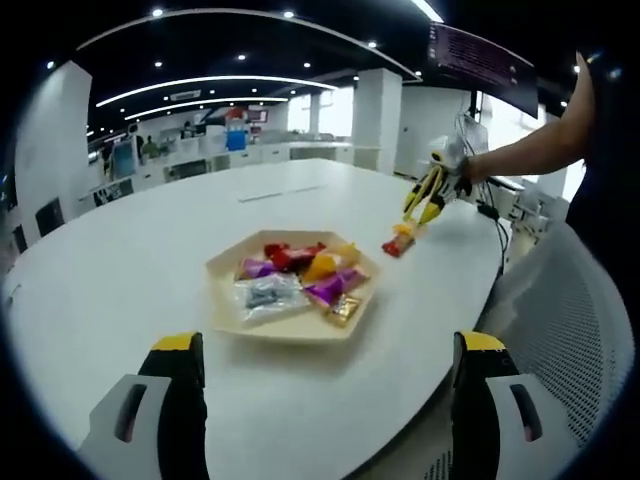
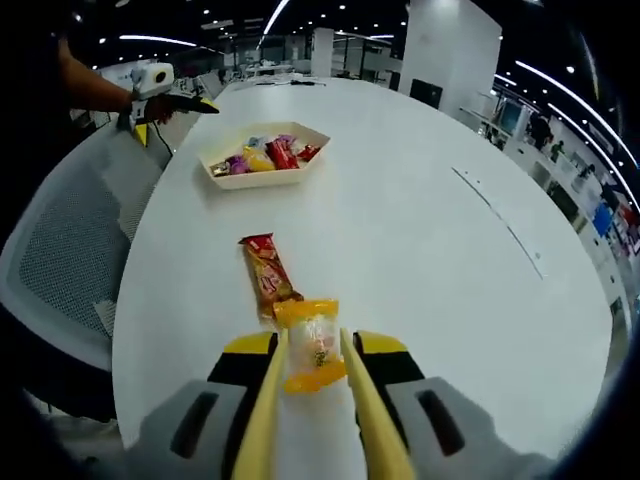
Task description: Place the target food into the container with the food tongs after gripping and lifting it, then release it inside without dropping or visibly crushing the food.
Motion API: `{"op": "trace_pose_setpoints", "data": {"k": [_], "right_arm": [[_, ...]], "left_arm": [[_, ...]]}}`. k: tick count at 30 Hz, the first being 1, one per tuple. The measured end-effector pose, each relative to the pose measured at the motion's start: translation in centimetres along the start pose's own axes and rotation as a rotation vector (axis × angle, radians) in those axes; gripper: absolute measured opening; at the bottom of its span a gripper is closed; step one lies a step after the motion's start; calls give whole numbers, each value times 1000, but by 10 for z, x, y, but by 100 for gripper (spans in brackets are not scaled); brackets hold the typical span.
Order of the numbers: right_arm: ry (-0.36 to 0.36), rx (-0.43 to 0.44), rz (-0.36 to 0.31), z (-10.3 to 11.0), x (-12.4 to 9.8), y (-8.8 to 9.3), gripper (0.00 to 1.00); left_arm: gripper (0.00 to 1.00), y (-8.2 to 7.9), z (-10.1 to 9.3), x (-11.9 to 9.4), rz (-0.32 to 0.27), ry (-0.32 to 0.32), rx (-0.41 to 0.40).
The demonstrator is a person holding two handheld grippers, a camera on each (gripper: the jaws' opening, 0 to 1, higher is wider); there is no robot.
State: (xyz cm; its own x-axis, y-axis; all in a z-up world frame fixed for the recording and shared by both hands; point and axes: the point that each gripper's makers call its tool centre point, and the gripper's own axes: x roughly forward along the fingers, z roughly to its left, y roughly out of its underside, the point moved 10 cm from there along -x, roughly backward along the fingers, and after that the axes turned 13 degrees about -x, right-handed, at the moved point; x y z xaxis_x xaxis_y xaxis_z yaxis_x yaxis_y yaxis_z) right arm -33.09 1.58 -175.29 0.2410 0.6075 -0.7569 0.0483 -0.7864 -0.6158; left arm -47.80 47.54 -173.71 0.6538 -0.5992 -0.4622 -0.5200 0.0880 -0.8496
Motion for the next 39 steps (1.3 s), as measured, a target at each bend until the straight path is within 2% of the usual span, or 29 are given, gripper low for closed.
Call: {"op": "trace_pose_setpoints", "data": {"k": [4, 6, 18, 30, 39], "right_arm": [[-11, -2, 20, 2, 6, 2, 29], [-13, 40, 22, 1, 7, 2, 28], [-6, 127, 63, 2, 7, -2, 24], [-13, 123, 69, 6, 5, -2, 24], [-10, 161, 69, 1, -2, -9, 24]], "left_arm": [[100, 0, 0, 0, -2, -2, -3], [100, 0, 0, 0, 0, -2, -1], [100, 0, 1, 0, 9, -11, 10], [100, 1, 0, 0, 10, 10, -1], [100, 1, -1, 0, 22, -1, 14]]}}
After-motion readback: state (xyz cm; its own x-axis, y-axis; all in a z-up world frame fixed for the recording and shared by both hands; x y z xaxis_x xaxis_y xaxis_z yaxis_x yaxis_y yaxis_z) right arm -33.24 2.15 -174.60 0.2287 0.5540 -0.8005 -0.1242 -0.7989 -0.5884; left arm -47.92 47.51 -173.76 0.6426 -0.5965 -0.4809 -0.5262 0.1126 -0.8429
